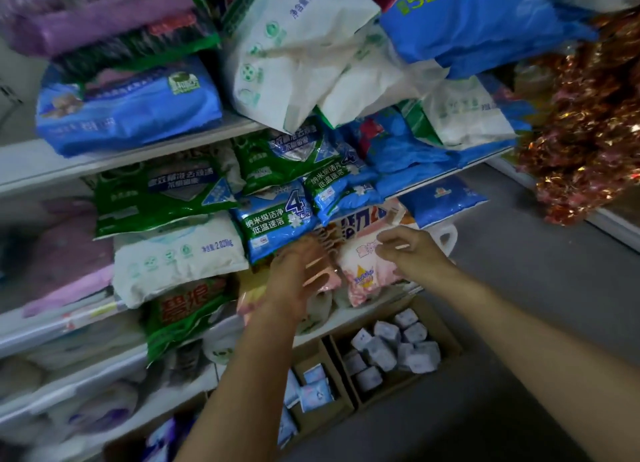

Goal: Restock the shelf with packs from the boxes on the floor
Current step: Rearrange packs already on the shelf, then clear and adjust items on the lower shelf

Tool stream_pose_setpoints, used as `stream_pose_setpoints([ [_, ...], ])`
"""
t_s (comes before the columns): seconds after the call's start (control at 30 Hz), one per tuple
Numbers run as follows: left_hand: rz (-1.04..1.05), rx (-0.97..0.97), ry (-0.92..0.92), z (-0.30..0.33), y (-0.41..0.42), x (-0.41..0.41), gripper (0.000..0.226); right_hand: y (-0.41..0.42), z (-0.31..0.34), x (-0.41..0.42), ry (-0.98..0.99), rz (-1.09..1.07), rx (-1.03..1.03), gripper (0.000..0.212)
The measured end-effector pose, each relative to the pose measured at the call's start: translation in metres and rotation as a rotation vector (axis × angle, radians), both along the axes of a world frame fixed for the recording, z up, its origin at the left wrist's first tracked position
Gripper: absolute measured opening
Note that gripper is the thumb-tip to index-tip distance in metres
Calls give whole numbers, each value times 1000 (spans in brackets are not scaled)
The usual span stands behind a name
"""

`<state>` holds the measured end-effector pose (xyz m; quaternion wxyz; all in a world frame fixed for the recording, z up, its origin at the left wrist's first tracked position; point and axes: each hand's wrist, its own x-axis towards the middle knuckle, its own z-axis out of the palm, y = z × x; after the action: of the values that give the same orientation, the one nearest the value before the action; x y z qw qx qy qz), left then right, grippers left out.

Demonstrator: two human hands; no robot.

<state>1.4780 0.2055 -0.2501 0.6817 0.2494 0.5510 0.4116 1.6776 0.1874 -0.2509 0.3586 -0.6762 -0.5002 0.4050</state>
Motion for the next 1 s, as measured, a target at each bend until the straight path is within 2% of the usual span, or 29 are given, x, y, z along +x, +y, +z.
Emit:
stream_pose_setpoints([
  [0.1,54,35,-34,16,-9,-18,14,2,15,-26,52,107,42,14],
  [0.4,267,170,-66,67,-57,-130,19,-20,86,-144,149,314,139,11],
  [0.67,501,346,28,116,-156,-328,18,-70,126,-331,220,519,226,11],
  [1.0,689,394,115,144,-269,-541,14,-131,138,-540,279,684,268,13],
])
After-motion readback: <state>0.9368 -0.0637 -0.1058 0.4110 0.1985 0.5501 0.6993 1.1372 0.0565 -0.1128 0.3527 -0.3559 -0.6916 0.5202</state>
